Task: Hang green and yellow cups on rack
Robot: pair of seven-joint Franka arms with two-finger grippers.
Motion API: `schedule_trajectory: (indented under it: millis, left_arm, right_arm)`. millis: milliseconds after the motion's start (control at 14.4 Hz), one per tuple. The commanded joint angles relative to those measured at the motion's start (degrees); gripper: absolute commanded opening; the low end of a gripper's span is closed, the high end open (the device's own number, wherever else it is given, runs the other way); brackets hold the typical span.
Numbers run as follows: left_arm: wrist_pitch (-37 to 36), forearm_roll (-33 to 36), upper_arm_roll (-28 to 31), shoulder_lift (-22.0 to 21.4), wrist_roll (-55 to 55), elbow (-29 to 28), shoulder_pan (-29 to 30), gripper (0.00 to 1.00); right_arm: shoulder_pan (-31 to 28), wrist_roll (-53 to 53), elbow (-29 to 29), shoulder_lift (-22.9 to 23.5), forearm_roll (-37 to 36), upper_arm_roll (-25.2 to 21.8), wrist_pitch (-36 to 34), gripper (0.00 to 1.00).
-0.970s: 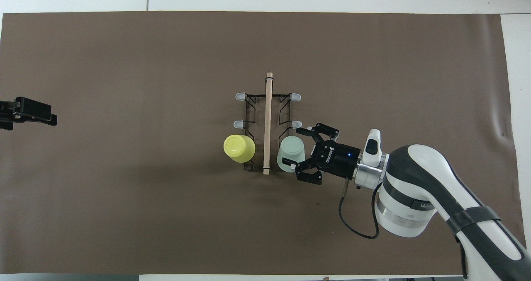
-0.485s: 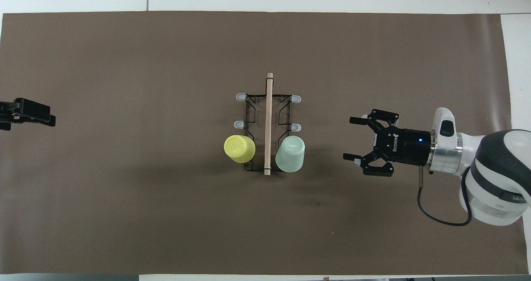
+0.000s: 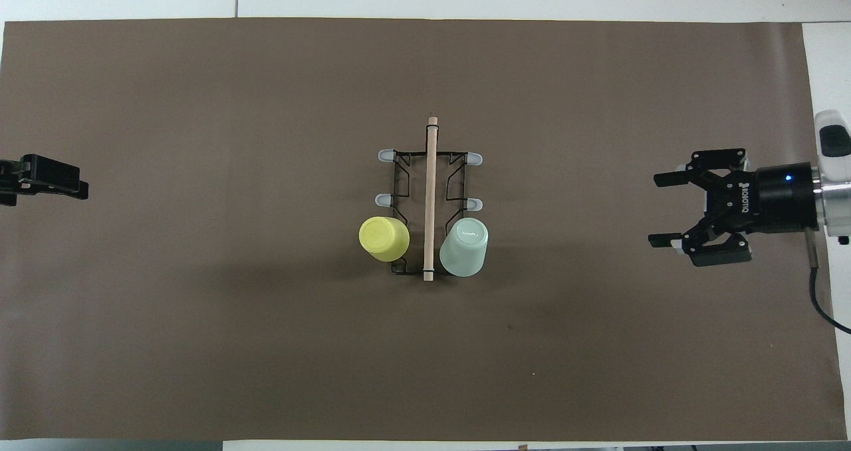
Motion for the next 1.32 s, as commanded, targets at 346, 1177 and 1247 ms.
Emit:
schedule_trajectory:
  millis: [346,1177,1247]
  left_arm:
    - [0.9,1.3,-0.2,-2.6,-0.5,-3.0,-0.1,1.00]
    - [3.2,2.4,-0.6,-2.5,-0.8,-2.8,0.0,1.00]
    - [3.2,2.3,-0.6,-2.5,-0.7,-2.8,0.0,1.00]
  right_arm:
    - [3.1,32.0,15.7,3.0,-28.9,1.3,-3.5,1.00]
    - [21.9,69.0,29.1,10.1,-43.0,-13.3,-13.2,1.00]
    - [22.1,69.0,28.4,9.5,-43.3,-13.5,-14.5,1.00]
